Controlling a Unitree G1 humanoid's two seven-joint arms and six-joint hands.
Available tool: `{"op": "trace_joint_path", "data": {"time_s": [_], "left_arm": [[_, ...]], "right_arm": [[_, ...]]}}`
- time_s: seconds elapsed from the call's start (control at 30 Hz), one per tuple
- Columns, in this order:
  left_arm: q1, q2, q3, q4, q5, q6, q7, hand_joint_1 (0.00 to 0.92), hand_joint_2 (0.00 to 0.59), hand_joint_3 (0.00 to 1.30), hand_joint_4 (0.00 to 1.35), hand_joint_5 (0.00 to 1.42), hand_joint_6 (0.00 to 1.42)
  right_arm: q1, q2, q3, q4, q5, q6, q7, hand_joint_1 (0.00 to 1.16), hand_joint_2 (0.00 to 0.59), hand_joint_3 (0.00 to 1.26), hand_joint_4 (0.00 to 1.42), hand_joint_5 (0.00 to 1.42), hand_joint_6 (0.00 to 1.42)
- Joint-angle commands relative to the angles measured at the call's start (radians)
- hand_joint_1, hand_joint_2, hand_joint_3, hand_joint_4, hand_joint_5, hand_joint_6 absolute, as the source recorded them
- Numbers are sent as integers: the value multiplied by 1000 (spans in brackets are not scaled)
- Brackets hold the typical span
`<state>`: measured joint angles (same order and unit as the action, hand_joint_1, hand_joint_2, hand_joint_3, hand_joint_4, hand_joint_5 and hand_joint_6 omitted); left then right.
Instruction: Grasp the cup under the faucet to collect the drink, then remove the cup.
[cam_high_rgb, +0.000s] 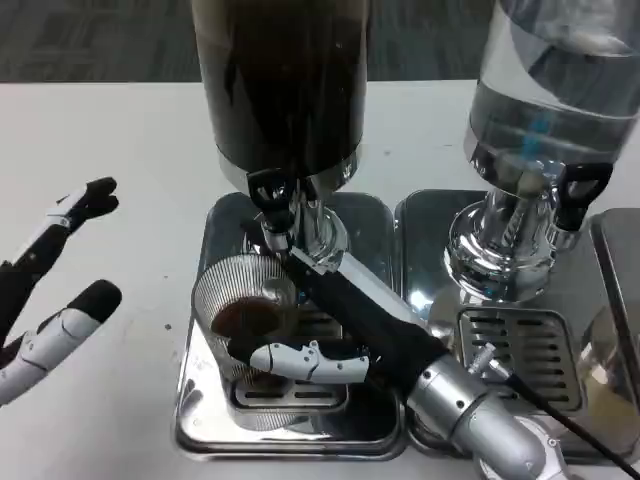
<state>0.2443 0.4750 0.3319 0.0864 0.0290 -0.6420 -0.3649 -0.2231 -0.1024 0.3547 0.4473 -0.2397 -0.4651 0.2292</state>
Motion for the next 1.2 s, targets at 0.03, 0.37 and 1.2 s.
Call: {"op": "trace_joint_path", "data": {"time_s": [0.03, 0.37, 1.2], "left_arm": [[18, 17, 3, 1, -15, 13, 6, 0, 116, 114, 15, 8, 0], [27, 30, -1, -4, -36, 31, 0, 0, 119, 137, 45, 29, 5], [35, 40, -4, -10, -76, 54, -16, 0, 120, 158, 80, 49, 8]], "right_arm": [[-7, 2, 0, 38, -3, -13, 5, 512, 187, 0, 0, 0, 17], [-22, -12, 10, 50, -24, -8, 15, 586, 172, 0, 0, 0, 2], [-31, -20, 27, 48, -71, 21, -3, 672, 170, 0, 0, 0, 2]]}}
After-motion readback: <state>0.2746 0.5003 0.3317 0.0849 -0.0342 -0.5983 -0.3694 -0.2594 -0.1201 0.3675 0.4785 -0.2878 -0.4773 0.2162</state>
